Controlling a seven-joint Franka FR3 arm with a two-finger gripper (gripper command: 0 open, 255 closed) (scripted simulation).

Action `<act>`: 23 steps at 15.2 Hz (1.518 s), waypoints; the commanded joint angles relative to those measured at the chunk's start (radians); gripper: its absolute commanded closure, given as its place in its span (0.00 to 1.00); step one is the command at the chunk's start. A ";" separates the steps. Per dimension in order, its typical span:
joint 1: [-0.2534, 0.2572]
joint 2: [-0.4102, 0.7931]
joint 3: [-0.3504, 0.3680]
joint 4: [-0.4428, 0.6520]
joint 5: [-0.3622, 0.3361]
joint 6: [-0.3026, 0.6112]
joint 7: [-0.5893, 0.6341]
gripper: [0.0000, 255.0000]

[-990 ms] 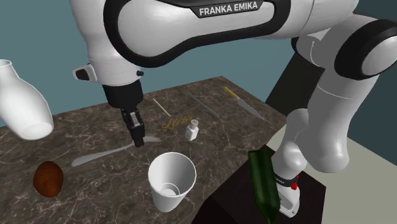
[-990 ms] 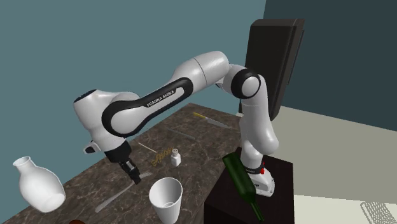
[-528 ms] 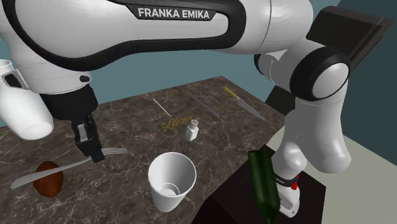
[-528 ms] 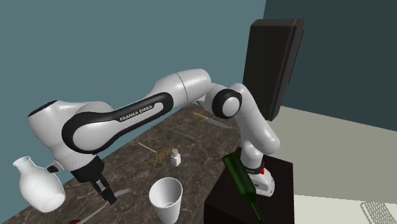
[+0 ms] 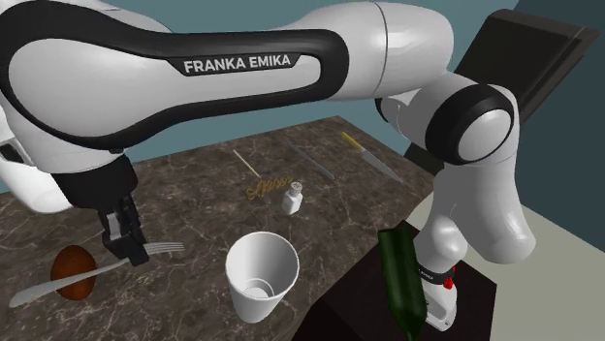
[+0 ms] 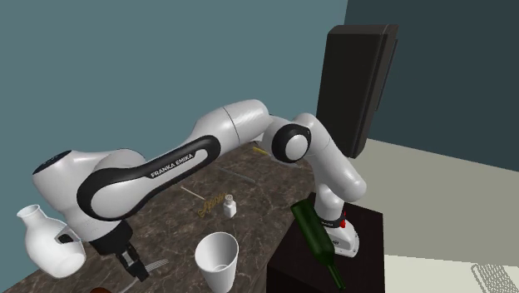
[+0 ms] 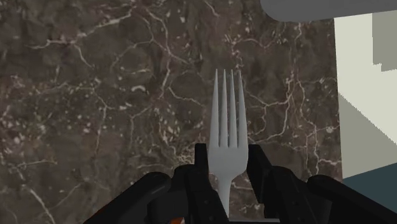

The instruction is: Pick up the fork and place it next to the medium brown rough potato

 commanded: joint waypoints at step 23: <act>-0.003 0.036 -0.005 -0.161 -0.003 0.196 -0.019 1.00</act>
